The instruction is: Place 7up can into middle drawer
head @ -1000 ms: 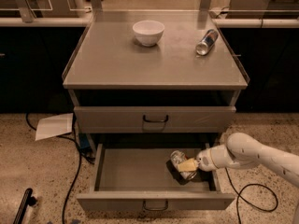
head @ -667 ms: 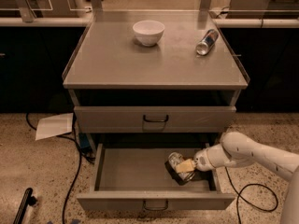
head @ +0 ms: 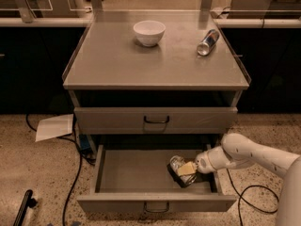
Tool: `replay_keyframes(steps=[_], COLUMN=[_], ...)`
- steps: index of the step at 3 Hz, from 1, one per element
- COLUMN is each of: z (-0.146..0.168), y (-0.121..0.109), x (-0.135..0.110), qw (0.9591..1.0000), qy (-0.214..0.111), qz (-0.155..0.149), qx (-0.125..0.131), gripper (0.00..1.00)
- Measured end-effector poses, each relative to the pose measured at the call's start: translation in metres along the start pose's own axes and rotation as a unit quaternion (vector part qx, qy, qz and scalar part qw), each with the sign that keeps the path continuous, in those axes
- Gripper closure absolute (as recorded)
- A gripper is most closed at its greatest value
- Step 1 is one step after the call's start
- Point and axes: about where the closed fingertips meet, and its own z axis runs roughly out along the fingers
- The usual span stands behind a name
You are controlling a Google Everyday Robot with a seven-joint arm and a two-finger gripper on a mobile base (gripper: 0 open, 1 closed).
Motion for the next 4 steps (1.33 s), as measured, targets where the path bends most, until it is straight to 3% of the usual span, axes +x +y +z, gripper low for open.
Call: replay_keyframes(steps=[3,4], z=[0.0001,0.0002], y=[0.0,0.0001], x=[0.0,0.0001], qw=[1.0,1.0], qy=[0.0,0.0], qz=[0.0,0.0], qx=[0.0,0.0], gripper=[0.13,0.0])
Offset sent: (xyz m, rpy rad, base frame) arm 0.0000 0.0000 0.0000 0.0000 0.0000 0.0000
